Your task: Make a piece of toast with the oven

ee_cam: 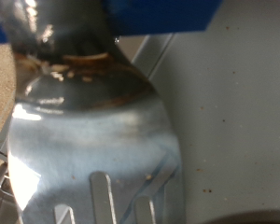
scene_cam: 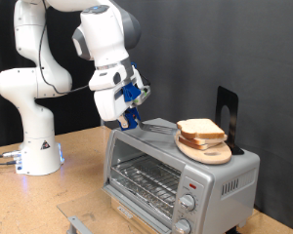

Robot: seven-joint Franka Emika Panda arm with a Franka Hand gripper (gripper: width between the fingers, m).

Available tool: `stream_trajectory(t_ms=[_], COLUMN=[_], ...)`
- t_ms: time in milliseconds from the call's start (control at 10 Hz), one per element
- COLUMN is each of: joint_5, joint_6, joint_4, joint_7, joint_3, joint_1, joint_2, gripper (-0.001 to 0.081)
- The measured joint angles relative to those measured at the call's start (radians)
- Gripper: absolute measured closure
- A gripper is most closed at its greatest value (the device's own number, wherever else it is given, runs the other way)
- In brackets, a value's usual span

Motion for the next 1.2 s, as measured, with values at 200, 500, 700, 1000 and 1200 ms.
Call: stream_trajectory(t_ms=[200,500,700,1000,1200], joint_5=[0.002,0.026,0.049,0.04,0.005], joint_6=[0.0,0.0,0.0,-0.002,0.0], joint_4=[0.0,0.006,0.008,0.01,0.012], joint_7=[0.001,-0.006,-0.022,-0.017,0.032], joint_3=[0.011,0.013,0.008,0.01,0.024], joint_1=[0.0,0.001,0.001,0.0,-0.001], joint_2=[0.0,-0.001,-0.008,-0.011,-0.001], gripper=[0.0355,0.0355,0.0355,0.0355,0.0355])
